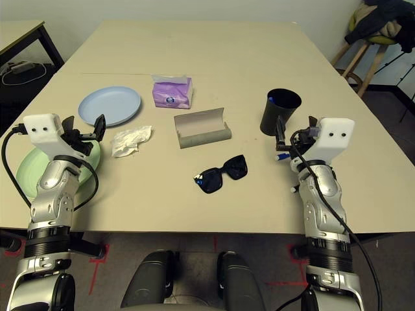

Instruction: Organize and tidy the items on the table.

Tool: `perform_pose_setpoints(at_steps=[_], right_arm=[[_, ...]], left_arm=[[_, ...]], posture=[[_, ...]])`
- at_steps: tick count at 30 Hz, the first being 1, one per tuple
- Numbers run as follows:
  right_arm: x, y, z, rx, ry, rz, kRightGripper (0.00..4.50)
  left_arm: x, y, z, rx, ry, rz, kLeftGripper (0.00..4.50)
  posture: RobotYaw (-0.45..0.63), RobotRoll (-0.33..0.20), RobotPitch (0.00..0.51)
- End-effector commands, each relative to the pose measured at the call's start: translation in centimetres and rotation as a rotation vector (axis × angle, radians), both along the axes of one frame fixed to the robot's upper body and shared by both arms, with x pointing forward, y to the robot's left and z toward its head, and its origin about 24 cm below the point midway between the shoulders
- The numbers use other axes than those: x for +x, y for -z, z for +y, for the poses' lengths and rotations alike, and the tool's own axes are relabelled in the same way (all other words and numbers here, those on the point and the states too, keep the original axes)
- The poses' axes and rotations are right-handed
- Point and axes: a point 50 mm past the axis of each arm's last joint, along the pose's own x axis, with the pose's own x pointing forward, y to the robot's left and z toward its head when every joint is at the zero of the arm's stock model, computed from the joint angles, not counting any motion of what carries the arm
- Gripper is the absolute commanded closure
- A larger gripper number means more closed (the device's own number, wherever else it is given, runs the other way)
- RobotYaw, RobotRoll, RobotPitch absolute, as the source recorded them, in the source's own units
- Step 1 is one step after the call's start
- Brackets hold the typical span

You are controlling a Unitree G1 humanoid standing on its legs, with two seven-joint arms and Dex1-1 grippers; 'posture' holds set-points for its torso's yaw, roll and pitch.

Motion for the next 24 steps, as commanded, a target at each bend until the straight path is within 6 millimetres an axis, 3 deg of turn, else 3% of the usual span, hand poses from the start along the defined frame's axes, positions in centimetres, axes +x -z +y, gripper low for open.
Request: perform_pose_setpoints(at_steps=[1,6,11,24], right_arm=[[0.0,0.1,-1.7,-0.009,0.044,0.003,0.00],[0.2,0.1,-2.2,-0.013,0.066,0.003,0.00],[0.1,0.0,-1.3,-0.008,-0.004,-0.023,0.00],[-0.3,-1.7,0.9,-0.176,-0.647,-0.008,0.00]], left_arm=[[0.2,-0.1,-1.1,0.002,0.016,-0.001,0.04],[0.1,0.1,-1.5,-0.002,0.016,-0.001,0.04],[-0.3,0.3,-1.2,-0.002,0.016,0.007,0.04],[-0.8,-0.1,0.1,0.037,0.101,0.030,0.04]], posture=[[0.14,0.000,0.086],[0.14,0.000,0.084],[0.15,0.000,0.080],[0.17,0.000,0.066]])
